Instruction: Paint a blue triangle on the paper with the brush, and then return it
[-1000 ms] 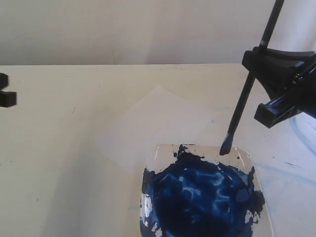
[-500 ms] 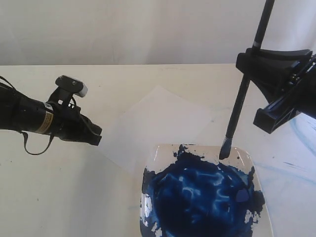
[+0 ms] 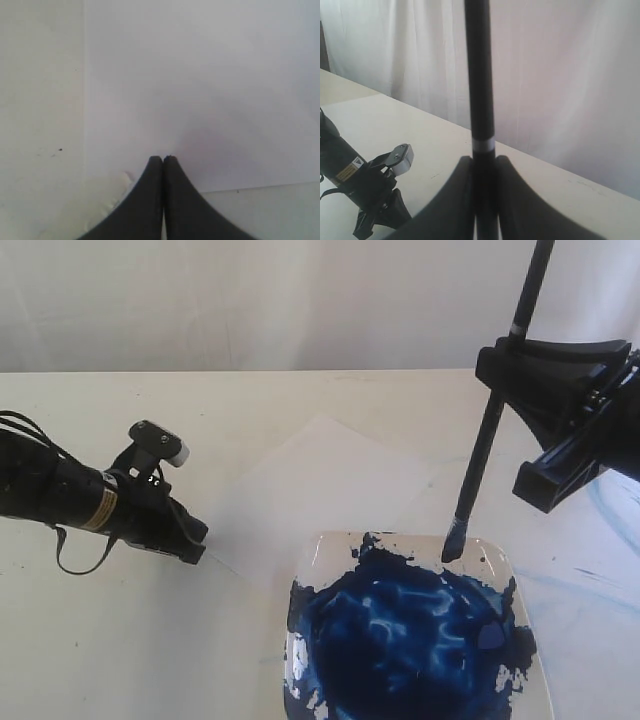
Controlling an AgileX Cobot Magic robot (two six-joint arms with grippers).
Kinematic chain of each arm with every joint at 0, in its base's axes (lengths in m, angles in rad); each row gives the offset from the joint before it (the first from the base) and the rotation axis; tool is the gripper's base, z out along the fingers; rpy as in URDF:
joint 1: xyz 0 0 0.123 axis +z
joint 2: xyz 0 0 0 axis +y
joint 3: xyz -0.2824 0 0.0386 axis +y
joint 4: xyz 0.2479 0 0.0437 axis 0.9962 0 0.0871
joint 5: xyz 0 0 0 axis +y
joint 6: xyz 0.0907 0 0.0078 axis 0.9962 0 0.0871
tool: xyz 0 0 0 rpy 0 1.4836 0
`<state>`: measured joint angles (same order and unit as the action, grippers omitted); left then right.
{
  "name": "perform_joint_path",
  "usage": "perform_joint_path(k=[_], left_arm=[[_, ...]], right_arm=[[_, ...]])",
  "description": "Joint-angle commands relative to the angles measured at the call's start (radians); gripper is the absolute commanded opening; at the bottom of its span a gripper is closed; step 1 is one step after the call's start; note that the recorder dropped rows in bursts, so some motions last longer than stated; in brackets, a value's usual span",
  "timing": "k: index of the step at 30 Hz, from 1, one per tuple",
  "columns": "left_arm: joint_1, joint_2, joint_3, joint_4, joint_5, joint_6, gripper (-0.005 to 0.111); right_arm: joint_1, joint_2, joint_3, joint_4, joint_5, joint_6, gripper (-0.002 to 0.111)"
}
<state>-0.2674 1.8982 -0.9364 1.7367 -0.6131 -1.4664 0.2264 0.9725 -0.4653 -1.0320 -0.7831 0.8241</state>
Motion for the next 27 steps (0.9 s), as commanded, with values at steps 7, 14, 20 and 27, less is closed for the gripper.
perform_joint_path(k=[7,14,20,27], left_arm=[[-0.004,-0.003,-0.002,0.008,0.014,0.035,0.000],[-0.004,-0.003,-0.032,-0.155,-0.070,0.184,0.000],[-0.004,-0.003,-0.032,-0.147,-0.071,0.255,0.000],[-0.004,0.041,-0.032,-0.060,-0.074,0.271,0.000]], right_arm=[[-0.007,-0.004,-0.004,0.000,-0.012,0.003,0.000],[-0.007,-0.004,-0.004,-0.017,-0.012,0.003,0.000],[-0.007,-0.004,-0.004,-0.018,-0.017,0.003,0.000],[-0.007,-0.004,-0.004,-0.023,-0.023,0.003,0.000]])
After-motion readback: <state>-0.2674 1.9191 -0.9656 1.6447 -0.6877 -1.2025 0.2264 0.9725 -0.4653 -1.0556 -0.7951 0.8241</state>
